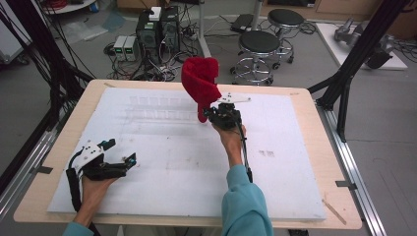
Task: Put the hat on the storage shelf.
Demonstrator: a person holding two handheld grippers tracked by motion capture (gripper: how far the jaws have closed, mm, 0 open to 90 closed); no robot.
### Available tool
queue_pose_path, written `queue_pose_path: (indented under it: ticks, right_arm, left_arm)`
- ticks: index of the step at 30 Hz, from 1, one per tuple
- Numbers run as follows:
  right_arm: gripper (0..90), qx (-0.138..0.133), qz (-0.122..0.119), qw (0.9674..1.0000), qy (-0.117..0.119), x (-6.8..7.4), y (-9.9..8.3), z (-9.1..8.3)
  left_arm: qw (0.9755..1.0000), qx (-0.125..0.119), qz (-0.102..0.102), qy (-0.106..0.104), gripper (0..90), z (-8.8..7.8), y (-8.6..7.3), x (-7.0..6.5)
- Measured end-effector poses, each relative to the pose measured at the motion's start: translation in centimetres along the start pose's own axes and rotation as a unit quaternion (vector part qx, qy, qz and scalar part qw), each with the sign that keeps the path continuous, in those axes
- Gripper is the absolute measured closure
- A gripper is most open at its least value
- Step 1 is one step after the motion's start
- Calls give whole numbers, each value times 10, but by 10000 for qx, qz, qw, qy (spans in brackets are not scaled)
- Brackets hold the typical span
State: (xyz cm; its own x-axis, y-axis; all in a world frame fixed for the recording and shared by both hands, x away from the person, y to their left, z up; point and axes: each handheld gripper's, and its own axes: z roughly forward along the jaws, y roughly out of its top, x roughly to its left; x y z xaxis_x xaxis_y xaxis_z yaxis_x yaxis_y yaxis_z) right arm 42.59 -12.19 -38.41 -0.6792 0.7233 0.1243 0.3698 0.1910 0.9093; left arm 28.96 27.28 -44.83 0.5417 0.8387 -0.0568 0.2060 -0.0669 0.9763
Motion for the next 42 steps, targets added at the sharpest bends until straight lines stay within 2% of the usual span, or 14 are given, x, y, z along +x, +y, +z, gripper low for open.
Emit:
queue_pose_path:
  ticks: [7, 10, 11, 13, 15, 17, 20, 22, 24, 27, 31, 33, 38, 42]
  right_arm:
    - [829, 65, 103, 9999, 33, -3, -6, -5]
    - [670, 178, 70, 9998, 79, -4, -8, -4]
    - [651, 193, 107, 9997, 102, -5, -9, -4]
    - [593, 145, 106, 9998, 90, -6, -9, -6]
    - [489, 86, 131, 9998, 96, -5, -8, -8]
    - [371, 118, 211, 9997, -2, -3, -7, -10]
    - [257, 187, 119, 9995, -206, 2, -8, -19]
    - [210, 215, 114, 9993, -268, 6, -8, -34]
    - [208, -13, -78, 9993, -377, 8, -12, -55]
    - [178, -46, -10, 9990, -441, 5, -17, -86]
    - [164, -546, -175, 9962, -656, 7, -24, -131]
    - [150, -491, -239, 9958, -739, 7, -30, -148]
    - [120, -685, -402, 9920, -985, 6, -60, -182]
    - [120, -795, -523, 9894, -1093, 6, -92, -193]
  left_arm:
    - [10000, -22, 50, 18, 20, -1, -1, -1]
    - [9997, -177, 133, 61, 26, -3, -2, -3]
    - [9997, -198, 129, 80, 26, -4, -2, -3]
    - [9997, -207, 121, 77, 26, -4, -2, -3]
    - [9996, -230, 118, 76, 26, -4, -3, -3]
    - [9996, -253, 108, 75, 26, -5, -3, -3]
    - [9996, -271, 50, 103, 26, -5, -3, -2]
    - [9995, -290, 30, 80, 26, -6, -3, -1]
    - [9994, -327, 14, 88, 26, -6, -3, -1]
    - [9994, -326, 50, 64, 26, -6, -3, -2]
    - [9993, -375, 15, 68, 26, -7, -4, -1]
    - [9992, -383, 17, 70, 26, -7, -4, -1]
    - [9990, -437, 86, 51, 26, -8, -4, -2]
    - [9988, -475, 130, 53, 26, -9, -5, -3]
